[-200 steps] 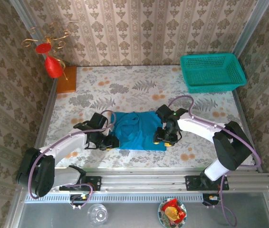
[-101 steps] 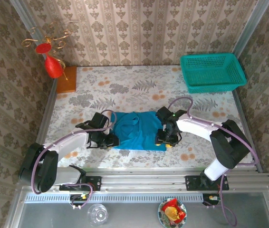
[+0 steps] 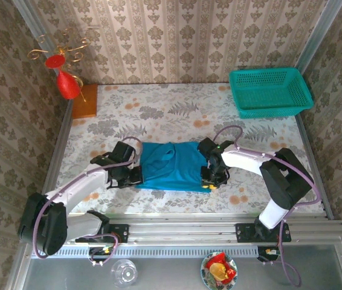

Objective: Fold the inside-out t-shirt

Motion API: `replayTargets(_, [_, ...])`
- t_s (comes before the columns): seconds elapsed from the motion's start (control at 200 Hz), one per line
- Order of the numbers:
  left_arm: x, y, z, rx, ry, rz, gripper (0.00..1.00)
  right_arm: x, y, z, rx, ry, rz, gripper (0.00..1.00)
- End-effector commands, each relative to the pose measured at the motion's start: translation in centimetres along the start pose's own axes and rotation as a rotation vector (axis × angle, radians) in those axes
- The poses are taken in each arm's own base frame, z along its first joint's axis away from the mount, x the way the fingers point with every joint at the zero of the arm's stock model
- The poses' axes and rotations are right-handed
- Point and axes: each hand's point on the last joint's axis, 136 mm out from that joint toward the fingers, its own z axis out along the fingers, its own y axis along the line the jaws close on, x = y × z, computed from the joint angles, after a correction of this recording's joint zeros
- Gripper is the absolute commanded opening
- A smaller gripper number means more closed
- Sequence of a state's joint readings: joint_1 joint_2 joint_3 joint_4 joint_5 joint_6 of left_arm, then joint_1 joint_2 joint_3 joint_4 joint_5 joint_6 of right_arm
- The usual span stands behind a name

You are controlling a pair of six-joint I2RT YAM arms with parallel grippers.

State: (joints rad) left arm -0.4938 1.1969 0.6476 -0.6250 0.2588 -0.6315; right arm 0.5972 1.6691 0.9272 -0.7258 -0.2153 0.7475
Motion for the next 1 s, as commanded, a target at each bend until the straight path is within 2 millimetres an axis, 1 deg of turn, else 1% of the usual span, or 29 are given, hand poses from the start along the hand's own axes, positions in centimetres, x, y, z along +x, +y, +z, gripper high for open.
replayTargets(0.0, [1.7,4.6,0.4,-0.202,0.049,-0.102,0.02,0.5,-2.7,1.7,0.126,0.029,0.015,0.23])
replayTargets(0.1, [2.3,5.5,1.6,-0.215,0.075,-0.123,0.05,0.6,-2.8,1.7,0.13,0.029,0.019,0.22])
replayTargets(0.19, [2.9,5.4,2.6,-0.197,0.111,-0.131,0.08,0.5,-2.7,1.6,0.126,0.029,0.019,0.23])
replayTargets(0.23, [3.1,5.4,2.8,-0.196,0.126,-0.133,0.11,0.5,-2.7,1.5,0.126,0.03,0.019,0.23])
replayTargets(0.265, [3.2,5.5,2.7,-0.201,0.131,-0.134,0.16,0.5,-2.6,1.3,0.124,0.028,0.016,0.24])
replayTargets(0.325, [3.2,5.8,2.1,-0.224,0.12,-0.132,0.25,0.4,-2.3,0.8,0.115,0.018,0.013,0.28])
replayTargets(0.37, [2.8,5.8,1.3,-0.238,0.099,-0.125,0.28,0.2,-1.8,0.3,0.097,0.007,0.008,0.34])
replayTargets(0.4, [2.5,5.7,0.7,-0.244,0.08,-0.121,0.3,0.2,-1.4,0.0,0.081,0.002,0.002,0.37])
replayTargets(0.49, [1.3,4.7,-0.9,-0.222,0.025,-0.103,0.36,0.1,-0.5,-1.1,0.045,-0.007,-0.009,0.39])
replayTargets(0.58, [0.0,3.7,-2.3,-0.211,-0.007,-0.077,0.37,-0.2,-0.4,-2.6,0.05,-0.037,-0.015,0.4])
replayTargets(0.72, [-3.0,0.8,-3.7,-0.14,-0.068,0.006,0.38,-1.0,-0.5,-5.0,0.096,-0.087,-0.044,0.4])
replayTargets(0.815, [-4.9,-2.3,-4.1,-0.076,-0.095,0.097,0.38,-1.6,-0.2,-6.1,0.101,-0.114,-0.059,0.41])
replayTargets(0.91, [-6.4,-5.6,-3.4,-0.041,-0.089,0.199,0.4,-2.1,0.9,-6.5,0.063,-0.125,-0.068,0.41])
replayTargets(0.995, [-7.3,-8.6,-2.3,-0.024,-0.064,0.331,0.42,-2.4,2.1,-6.0,0.018,-0.116,-0.07,0.41])
